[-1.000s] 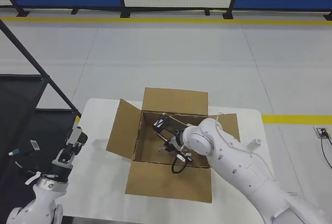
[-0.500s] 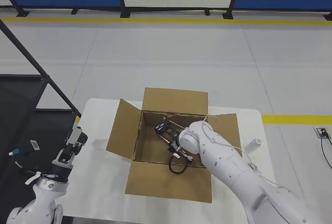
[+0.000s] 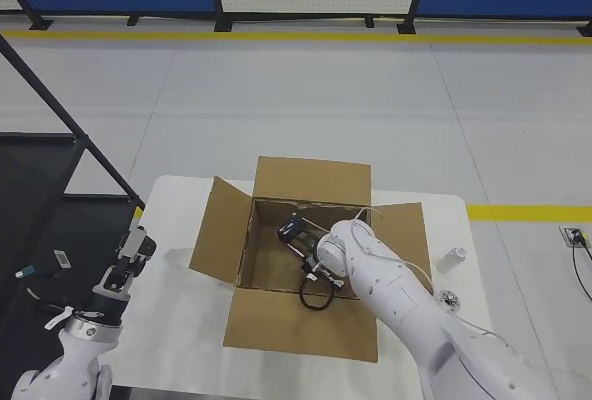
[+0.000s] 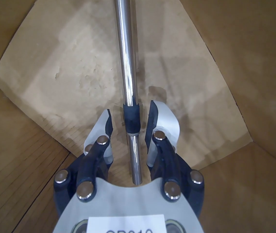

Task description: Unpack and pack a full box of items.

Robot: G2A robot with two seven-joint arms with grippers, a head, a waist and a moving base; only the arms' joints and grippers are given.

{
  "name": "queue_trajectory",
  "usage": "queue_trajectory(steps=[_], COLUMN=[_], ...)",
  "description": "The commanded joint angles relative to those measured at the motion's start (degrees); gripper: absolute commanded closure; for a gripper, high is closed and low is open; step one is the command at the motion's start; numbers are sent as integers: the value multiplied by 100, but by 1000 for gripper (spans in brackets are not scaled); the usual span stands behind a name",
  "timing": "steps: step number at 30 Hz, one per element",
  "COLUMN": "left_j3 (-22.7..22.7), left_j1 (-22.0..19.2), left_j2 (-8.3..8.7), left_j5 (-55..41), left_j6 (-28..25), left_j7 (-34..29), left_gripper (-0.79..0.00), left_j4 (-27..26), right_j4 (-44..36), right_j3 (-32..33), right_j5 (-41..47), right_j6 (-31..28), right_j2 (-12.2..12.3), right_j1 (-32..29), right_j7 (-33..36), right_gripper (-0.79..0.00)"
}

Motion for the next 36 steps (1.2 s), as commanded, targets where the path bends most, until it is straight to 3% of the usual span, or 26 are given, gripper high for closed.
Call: queue_trajectory(steps=[1, 10, 12, 14, 19, 25, 36], left_j3=[0, 0, 0, 0, 0, 0, 0], left_j1=[0, 0, 0, 0, 0, 0, 0], left_j2=[0, 0, 0, 0, 0, 0, 0], left_j5=[0, 0, 0, 0, 0, 0, 0], left_j6=[0, 0, 0, 0, 0, 0, 0], left_j7=[0, 0, 0, 0, 0, 0, 0], left_gripper=[-785, -785, -785, -785, -785, -785, -785], left_j4=[0, 0, 0, 0, 0, 0, 0], right_j4=[106, 487, 551, 614, 748, 807, 549], right_j3=[-9, -3, 1, 11, 99, 306, 695], right_j5=[-24, -58, -72, -76, 4, 268, 550], right_j6=[9, -139, -141, -166, -319, -895, -2095], right_j2=[-52, -241, -275, -302, -329, -266, 108], right_j1=[6, 48, 58, 70, 161, 372, 607], right_j7=[-49, -82, -93, -116, -249, -329, -557], right_gripper=[-296, -225, -160, 0, 0, 0, 0])
